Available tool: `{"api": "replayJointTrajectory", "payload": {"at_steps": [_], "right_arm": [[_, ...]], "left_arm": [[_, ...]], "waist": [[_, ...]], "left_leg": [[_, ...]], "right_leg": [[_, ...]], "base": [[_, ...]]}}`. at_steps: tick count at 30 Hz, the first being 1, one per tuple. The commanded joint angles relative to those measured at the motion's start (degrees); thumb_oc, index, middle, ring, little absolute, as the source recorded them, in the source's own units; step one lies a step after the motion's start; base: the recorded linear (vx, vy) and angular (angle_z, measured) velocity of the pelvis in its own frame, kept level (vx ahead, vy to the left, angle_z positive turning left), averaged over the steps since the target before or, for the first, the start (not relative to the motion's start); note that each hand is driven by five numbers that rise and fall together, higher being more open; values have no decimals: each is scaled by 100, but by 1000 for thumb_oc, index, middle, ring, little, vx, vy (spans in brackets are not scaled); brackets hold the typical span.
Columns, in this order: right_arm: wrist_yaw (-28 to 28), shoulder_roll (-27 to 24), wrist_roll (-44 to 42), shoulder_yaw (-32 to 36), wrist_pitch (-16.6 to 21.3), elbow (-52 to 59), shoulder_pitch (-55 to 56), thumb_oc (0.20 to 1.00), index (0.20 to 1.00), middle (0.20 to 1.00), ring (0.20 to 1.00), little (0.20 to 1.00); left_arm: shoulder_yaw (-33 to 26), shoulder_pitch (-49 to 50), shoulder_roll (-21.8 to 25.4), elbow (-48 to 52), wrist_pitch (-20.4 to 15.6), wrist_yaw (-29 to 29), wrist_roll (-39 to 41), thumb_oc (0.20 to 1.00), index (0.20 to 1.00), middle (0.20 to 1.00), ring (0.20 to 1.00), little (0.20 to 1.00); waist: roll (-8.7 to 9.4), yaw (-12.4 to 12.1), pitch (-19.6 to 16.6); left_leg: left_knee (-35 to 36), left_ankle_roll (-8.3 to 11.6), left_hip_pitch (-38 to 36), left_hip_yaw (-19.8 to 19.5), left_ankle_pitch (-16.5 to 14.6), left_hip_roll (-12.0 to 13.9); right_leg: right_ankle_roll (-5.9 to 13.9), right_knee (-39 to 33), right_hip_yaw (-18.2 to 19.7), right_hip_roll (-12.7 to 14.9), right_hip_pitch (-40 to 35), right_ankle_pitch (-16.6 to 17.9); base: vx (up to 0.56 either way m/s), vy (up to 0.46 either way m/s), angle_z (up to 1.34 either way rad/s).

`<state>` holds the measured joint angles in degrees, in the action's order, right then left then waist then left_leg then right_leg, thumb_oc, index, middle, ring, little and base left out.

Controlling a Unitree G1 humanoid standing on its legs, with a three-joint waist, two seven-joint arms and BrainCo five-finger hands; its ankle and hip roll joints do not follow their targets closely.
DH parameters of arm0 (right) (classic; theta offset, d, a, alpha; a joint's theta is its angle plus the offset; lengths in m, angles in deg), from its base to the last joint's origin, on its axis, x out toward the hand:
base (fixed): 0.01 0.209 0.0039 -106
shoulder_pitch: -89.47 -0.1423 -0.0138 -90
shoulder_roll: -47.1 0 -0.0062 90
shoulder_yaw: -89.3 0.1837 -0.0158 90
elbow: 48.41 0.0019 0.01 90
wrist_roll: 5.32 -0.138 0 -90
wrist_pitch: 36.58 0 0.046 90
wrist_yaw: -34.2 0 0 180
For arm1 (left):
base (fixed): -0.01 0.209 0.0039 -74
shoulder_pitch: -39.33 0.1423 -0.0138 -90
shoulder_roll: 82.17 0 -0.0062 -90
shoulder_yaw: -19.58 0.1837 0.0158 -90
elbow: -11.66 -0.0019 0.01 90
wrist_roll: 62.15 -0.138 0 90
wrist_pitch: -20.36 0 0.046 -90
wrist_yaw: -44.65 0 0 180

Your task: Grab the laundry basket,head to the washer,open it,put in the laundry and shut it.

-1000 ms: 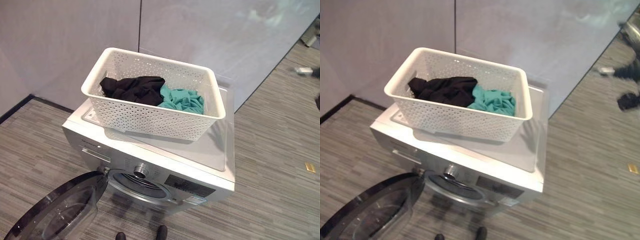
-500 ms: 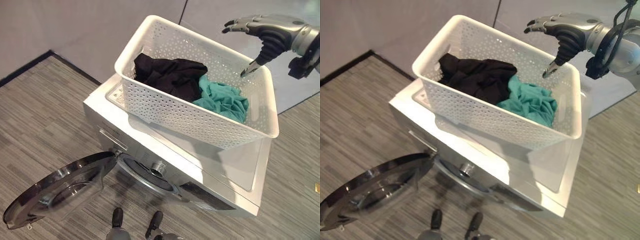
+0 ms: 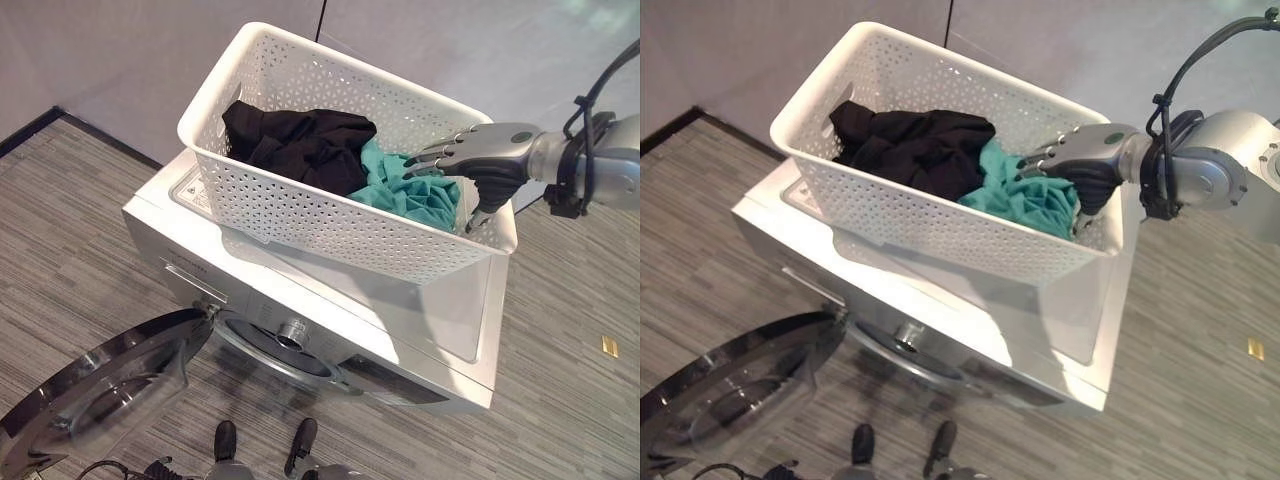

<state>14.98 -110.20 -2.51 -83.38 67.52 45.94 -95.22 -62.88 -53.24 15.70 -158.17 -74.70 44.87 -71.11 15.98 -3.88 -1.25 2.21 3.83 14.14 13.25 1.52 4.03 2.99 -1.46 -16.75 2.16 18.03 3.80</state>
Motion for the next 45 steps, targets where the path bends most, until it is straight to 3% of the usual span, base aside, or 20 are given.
{"api": "replayJointTrajectory", "payload": {"at_steps": [1,6,9,10,12,13,17,23,26,30,33,34,36,43,45], "right_arm": [[-163,148,-432,246,-71,-104,177,1000,1000,1000,1000,1000],[-173,363,-215,435,-125,-263,545,1000,1000,1000,1000,1000],[-124,938,247,937,-273,-916,1310,1000,1000,1000,1000,1000],[-79,1176,298,1101,-341,-1245,1478,937,937,937,937,937],[-55,1262,367,1109,-355,-1351,1469,263,263,263,263,263],[23,1390,379,1262,-382,-1518,1580,200,200,200,200,200],[231,1548,465,1505,-388,-1670,1623,200,200,200,200,200],[866,1696,521,2906,-447,-2105,2377,200,200,200,200,200],[1196,1711,-29,4068,-541,-2379,2940,200,200,200,200,200],[1453,1813,-481,4803,-552,-2721,3266,200,200,200,200,200],[1856,2621,-2935,6067,-300,-3701,3566,200,200,200,200,200],[1856,2621,-2935,6068,-300,-3701,3567,200,200,200,200,200],[2160,3008,-3945,6567,-245,-3976,3414,200,200,200,200,200],[2542,3570,-5090,6929,-61,-3821,3243,200,200,200,200,200],[2872,4013,-5823,7264,303,-3643,3036,200,200,200,200,200]], "left_arm": [[-333,88,-12,-44,-50,-23,58,1000,1000,1000,1000,1000],[-308,10,-37,-17,-47,-72,91,1000,1000,1000,1000,1000],[-277,-67,-22,-39,-11,-130,162,1000,1000,1000,1000,1000],[-263,-75,-14,-63,-5,-137,201,1000,1000,1000,1000,1000],[-261,-78,-5,-73,-8,-150,227,1000,1000,1000,1000,1000],[-246,-86,-19,-93,5,-168,252,1000,1000,1000,1000,1000],[-208,-78,-20,-125,21,-181,239,1000,1000,1000,1000,1000],[-274,-46,-52,-199,29,-214,199,1000,1000,1000,1000,1000],[-294,-10,-156,-230,15,-219,332,1000,1000,1000,1000,1000],[-287,26,-205,-298,18,-227,362,1000,1000,1000,1000,1000],[-217,82,-257,-533,47,-315,483,1000,1000,1000,1000,1000],[-217,82,-256,-533,47,-314,483,1000,1000,1000,1000,1000],[-279,151,-263,-669,141,-351,603,1000,1000,1000,1000,1000],[-449,297,-312,-773,306,-505,771,1000,1000,1000,1000,1000],[-489,329,-351,-776,344,-611,884,1000,1000,1000,1000,1000]], "waist": [[342,-180,28],[371,-230,126],[409,-342,304],[417,-388,342],[411,-394,349],[372,-409,358],[307,-411,312],[61,-431,28],[-82,-402,-193],[-138,-387,-313],[-202,-401,-433],[-200,-399,-438],[-256,-364,-500],[-364,-315,-672],[-424,-311,-728]], "left_leg": [[279,38,80,16,232,-232],[279,42,136,-8,250,-223],[279,40,240,-65,292,-208],[279,37,270,-79,302,-214],[279,39,277,-80,305,-213],[279,35,278,-82,309,-220],[279,19,245,-82,295,-235],[279,-39,-13,-91,232,-319],[279,-50,-225,-99,207,-361],[279,-55,-301,-115,216,-385],[279,-53,-424,-130,212,-401],[279,-53,-418,-131,213,-402],[279,-41,-518,-121,213,-394],[279,-24,-638,-104,223,-393],[279,-19,-742,-75,190,-378]], "right_leg": [[640,-354,123,319,-358,630],[631,-354,118,301,-307,640],[624,-354,76,288,-223,672],[622,-354,80,286,-201,682],[622,-354,87,289,-191,690],[621,-354,103,296,-189,698],[626,-354,115,310,-229,699],[625,-354,116,357,-478,661],[608,-354,107,391,-679,599],[594,-354,94,405,-767,571],[570,-354,77,407,-899,510],[570,-354,75,408,-894,511],[544,-342,99,383,-988,464],[508,-341,124,356,-1092,432],[503,-328,157,342,-1175,385]], "base": [[0,0,0],[-46,-20,-1],[-61,-23,0],[-48,-8,5],[-22,6,4],[-15,13,5],[0,11,2],[42,22,5],[45,15,3],[5,-3,-1],[0,0,0],[-1,-6,-4],[0,0,0],[1,-2,1],[0,0,0]]}}
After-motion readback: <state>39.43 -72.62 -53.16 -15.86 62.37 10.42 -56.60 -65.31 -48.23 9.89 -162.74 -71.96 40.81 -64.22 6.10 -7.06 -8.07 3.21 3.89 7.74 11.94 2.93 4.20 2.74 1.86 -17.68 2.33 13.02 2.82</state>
